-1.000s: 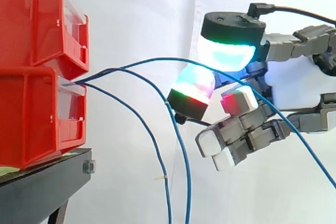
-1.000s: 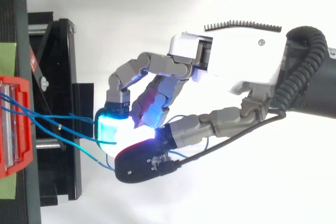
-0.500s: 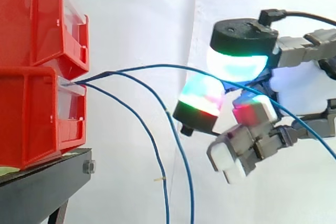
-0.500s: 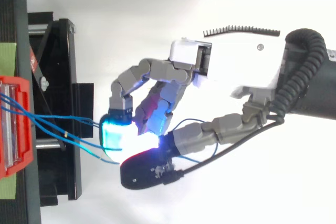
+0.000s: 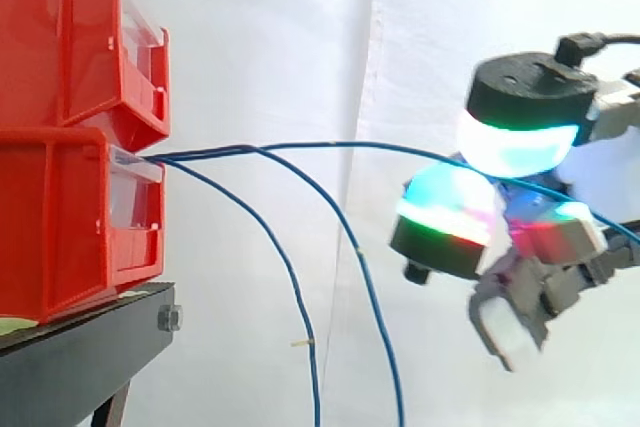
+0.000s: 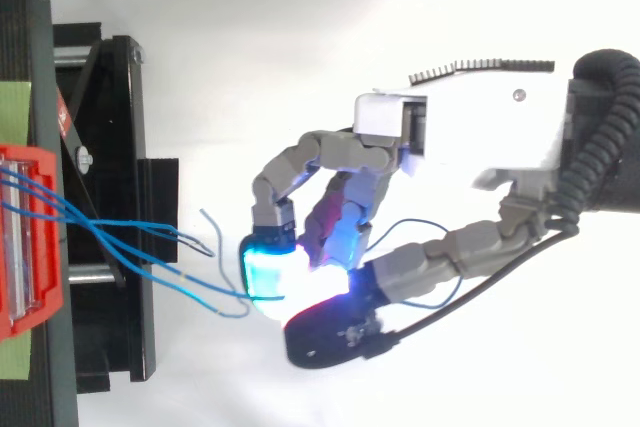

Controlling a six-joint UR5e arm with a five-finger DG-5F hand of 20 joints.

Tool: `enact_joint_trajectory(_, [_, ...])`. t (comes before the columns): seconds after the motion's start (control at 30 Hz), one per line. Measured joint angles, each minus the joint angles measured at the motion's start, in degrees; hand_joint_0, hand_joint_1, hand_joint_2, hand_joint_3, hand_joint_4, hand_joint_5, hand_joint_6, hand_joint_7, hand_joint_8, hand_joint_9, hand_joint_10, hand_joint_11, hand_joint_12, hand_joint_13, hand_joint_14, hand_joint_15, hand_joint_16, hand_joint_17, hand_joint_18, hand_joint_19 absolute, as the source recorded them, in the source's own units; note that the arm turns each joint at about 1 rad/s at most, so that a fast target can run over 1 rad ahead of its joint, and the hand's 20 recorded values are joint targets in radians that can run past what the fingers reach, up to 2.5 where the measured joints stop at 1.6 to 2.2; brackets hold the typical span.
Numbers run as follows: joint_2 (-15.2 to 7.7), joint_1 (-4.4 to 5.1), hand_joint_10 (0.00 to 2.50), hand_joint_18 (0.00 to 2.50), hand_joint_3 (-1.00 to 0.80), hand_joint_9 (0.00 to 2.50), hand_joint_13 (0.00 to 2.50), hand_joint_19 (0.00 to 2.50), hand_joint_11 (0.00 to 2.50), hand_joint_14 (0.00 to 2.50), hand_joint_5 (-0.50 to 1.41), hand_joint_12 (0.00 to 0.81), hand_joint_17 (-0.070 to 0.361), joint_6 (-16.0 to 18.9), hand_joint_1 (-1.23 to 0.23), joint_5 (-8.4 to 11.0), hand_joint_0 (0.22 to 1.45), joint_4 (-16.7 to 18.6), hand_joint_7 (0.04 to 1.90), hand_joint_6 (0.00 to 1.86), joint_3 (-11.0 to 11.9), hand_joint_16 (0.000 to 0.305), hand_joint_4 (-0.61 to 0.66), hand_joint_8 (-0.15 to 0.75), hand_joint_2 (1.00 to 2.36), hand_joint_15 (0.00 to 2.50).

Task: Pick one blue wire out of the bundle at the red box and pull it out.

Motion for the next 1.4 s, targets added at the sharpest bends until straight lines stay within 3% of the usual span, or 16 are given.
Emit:
enact_joint_trajectory(0.1, [1.7, -0.03, 0.03, 0.60, -0.03, 1.30, 0.84, 0.54, 0.67, 0.02, -0.05, 0.381, 0.138, 0.0, -0.85, 0.16, 0.61, 0.2, 0.97, 0.88, -2.5, 0.061, 0.00, 0.230, 1.02, 0.48])
enact_joint_trajectory(0.17, [3.8, 0.15, 0.03, 0.60, -0.02, 1.30, 0.84, 0.54, 0.65, 0.02, -0.05, 0.382, 0.138, 0.1, -0.85, 1.42, 0.60, 2.0, 0.96, 0.88, -5.2, 0.061, 0.00, 0.231, 1.02, 0.47])
enact_joint_trajectory(0.23, [5.7, 0.29, 0.02, 0.60, -0.02, 1.30, 0.84, 0.53, 0.65, 0.02, -0.05, 0.382, 0.138, 0.1, -0.85, 3.64, 0.60, 4.5, 0.97, 0.88, -7.9, 0.061, 0.00, 0.228, 1.02, 0.47])
enact_joint_trajectory(0.37, [7.1, 0.41, 0.02, 0.60, -0.02, 1.29, 0.84, 0.52, 0.66, 0.02, -0.05, 0.382, 0.139, 1.1, -0.85, 8.01, 0.60, 7.8, 0.97, 0.88, -10.3, 0.062, 0.00, 0.232, 1.02, 0.47])
enact_joint_trajectory(0.6, [7.3, 0.48, 0.03, 0.59, -0.02, 1.29, 0.83, 0.52, 0.66, 0.02, -0.05, 0.384, 0.139, 1.9, -0.85, 9.64, 0.60, 8.6, 0.97, 0.88, -10.8, 0.062, 0.00, 0.233, 1.02, 0.47])
enact_joint_trajectory(1.4, [7.3, 0.45, 0.03, 0.57, -0.03, 1.27, 0.82, 0.51, 0.65, 0.02, -0.05, 0.373, 0.140, 1.8, -0.85, 9.84, 0.60, 8.6, 0.94, 0.88, -10.9, 0.062, -0.01, 0.232, 1.02, 0.49])
